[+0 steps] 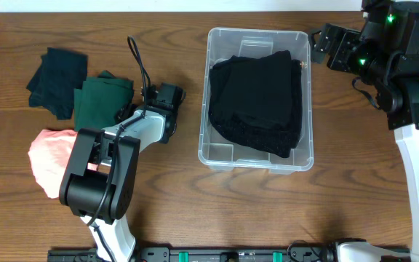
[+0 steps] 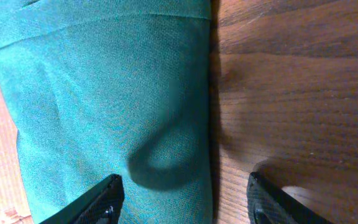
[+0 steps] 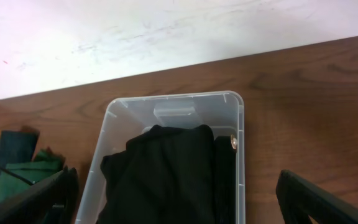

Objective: Pack container
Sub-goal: 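Grasp the green cloth with the left gripper and lift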

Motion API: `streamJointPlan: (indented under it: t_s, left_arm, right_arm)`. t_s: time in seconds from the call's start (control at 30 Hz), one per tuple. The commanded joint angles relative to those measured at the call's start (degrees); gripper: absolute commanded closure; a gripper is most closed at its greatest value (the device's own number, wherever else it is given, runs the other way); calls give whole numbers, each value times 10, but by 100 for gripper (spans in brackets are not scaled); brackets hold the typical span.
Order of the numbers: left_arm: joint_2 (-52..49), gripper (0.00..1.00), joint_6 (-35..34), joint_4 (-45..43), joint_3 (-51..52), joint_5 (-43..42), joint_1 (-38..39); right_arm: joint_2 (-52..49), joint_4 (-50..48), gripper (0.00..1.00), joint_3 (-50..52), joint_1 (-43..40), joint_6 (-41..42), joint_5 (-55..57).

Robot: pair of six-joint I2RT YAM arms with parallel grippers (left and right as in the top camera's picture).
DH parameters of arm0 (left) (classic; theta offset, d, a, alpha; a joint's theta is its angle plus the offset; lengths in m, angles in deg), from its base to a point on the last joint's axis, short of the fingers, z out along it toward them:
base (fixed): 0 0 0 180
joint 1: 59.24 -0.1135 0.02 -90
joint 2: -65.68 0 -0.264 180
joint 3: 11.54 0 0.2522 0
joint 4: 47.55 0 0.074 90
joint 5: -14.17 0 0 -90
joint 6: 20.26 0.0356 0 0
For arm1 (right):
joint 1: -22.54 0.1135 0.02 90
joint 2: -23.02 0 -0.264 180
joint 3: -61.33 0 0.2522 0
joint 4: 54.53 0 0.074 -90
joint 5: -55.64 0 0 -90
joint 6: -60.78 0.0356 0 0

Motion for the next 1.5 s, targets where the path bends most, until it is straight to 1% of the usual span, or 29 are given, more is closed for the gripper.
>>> streamJointPlan:
  t_s: [0.0,0.27,0.37,0.53,0.7,0.97,1.07,1.23,1.4,1.47]
  left_arm:
    - [-9,35,9,-1,-5,14,-13]
    - [-26,35,14,-9,-5,19,-47]
    - [-29,35,19,-25,-5,31,-51]
    - [-51,35,42,-40,-5,29,-55]
    - [-74,37,41,-44,-5,29,-55]
    - [-76,71,33,-45,-5,29,-57]
    - [-73,76,32,-43,-5,29,-57]
    - [-50,80,28,-39,-5,29,-56]
    - [16,81,22,-26,-5,30,-51]
    - [52,92,22,-18,-5,30,-50]
  right_arm:
    - [3,0,1,-1,-4,4,1]
    - [3,0,1,-1,-4,4,1]
    - [3,0,1,-1,-4,4,1]
    - [3,0,1,-1,-4,4,1]
    - [3,0,1,-1,-4,4,1]
    - [3,0,1,-1,-4,4,1]
    - [3,0,1,-1,-4,4,1]
    - [3,0,1,-1,-4,4,1]
    - [3,0,1,-1,-4,4,1]
    - [3,0,1,-1,-4,4,1]
